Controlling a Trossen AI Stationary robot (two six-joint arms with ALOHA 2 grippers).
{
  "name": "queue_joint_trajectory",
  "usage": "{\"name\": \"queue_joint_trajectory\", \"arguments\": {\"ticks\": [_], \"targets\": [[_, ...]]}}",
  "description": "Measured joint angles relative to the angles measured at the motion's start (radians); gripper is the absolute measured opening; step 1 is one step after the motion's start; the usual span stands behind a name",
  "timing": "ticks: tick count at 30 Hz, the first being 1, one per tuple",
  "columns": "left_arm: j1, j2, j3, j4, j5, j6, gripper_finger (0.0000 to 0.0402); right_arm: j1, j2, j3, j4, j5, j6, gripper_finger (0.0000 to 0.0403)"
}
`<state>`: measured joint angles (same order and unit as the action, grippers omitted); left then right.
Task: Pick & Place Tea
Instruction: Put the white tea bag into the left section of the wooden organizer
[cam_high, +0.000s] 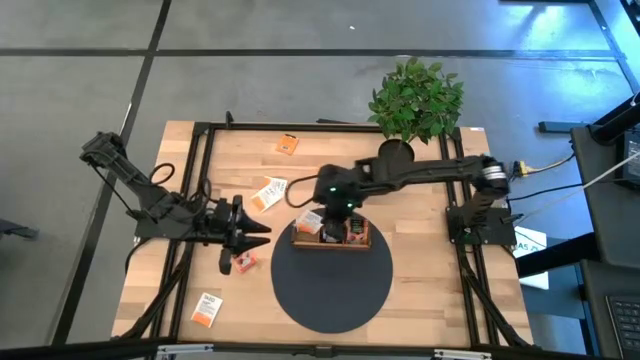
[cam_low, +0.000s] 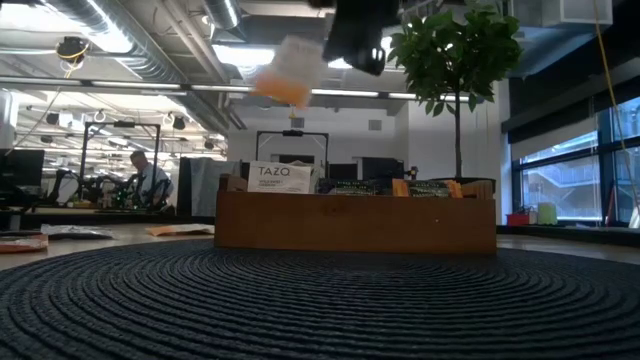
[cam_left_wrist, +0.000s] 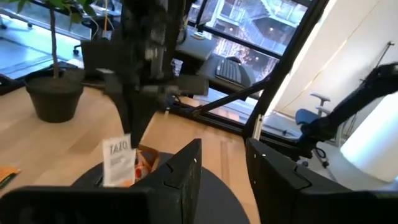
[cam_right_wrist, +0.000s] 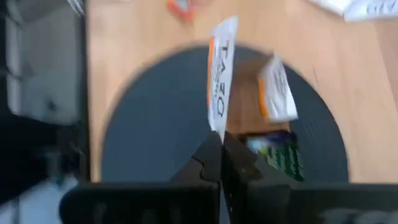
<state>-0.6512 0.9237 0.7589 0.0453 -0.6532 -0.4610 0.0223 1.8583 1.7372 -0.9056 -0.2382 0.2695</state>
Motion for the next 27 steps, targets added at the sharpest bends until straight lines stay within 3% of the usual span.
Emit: {"name": "queue_joint_trajectory", "arguments": {"ticks": [12,20,27], "targets": [[0.008,0.000,0.000,-0.006,0.053,0.002,0.0125,-0.006,0.264,0.255,-0.188,0.000,-0.145,0.0002],[0.008,0.000,0.000,-0.026,0.053,0.002,0.0125,-0.016,0.320,0.280,-0.232,0.024,-0.200,0.0002],[0.008,0.001,0.000,-0.040,0.052,0.002,0.0121,-0.022,0.325,0.281,-0.230,0.105,-0.249,0.0002]]}}
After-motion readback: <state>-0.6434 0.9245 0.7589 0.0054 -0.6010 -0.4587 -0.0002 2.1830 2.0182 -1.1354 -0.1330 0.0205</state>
